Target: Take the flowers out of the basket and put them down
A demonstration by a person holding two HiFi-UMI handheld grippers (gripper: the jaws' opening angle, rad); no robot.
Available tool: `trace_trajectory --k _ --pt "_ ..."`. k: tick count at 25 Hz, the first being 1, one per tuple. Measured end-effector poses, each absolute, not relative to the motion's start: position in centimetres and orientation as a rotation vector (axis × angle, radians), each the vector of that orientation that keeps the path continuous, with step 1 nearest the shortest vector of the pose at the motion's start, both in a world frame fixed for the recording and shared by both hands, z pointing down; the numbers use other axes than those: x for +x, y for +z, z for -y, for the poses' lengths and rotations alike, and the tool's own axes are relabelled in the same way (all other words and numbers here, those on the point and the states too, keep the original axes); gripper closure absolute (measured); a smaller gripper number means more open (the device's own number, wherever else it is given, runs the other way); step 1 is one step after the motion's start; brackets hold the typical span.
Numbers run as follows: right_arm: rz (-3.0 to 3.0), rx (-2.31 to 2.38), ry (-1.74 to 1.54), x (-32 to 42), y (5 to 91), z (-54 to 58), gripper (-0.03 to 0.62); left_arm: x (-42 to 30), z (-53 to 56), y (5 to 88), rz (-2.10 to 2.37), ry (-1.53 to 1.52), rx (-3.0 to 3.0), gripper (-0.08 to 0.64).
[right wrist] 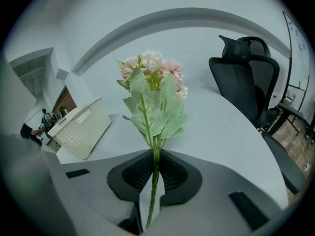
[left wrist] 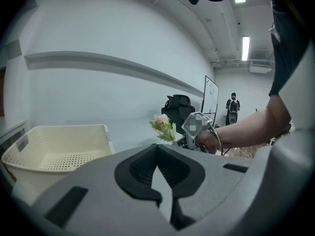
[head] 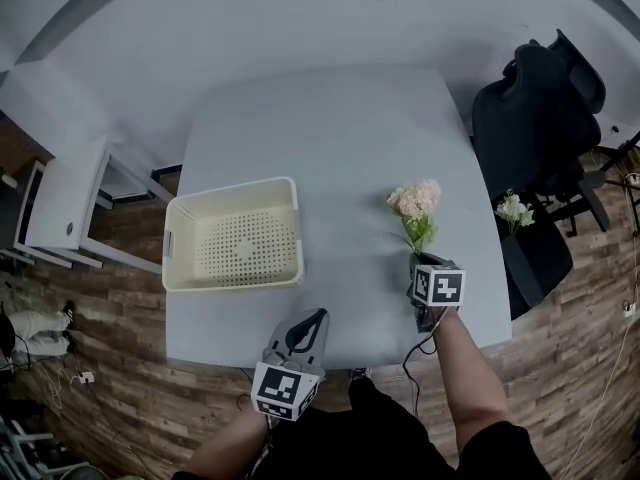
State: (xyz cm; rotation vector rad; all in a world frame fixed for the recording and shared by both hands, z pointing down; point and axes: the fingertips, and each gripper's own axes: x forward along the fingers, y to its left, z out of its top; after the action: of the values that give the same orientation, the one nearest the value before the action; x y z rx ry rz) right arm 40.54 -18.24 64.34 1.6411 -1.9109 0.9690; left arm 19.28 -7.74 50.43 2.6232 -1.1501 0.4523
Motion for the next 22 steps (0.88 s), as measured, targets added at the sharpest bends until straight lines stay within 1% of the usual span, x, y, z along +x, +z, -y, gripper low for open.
trace_trajectory --k 9,22 --pt "1.86 1.583 1.045 41.0 68.0 19.6 0.546 20.4 8.8 51.4 1.216 0.485 2.562 0.554" --pt "1.806 1.581 1.135 41.1 70.5 20.1 0.545 19.9 8.7 51.7 1.28 0.479 2.509 0.554"
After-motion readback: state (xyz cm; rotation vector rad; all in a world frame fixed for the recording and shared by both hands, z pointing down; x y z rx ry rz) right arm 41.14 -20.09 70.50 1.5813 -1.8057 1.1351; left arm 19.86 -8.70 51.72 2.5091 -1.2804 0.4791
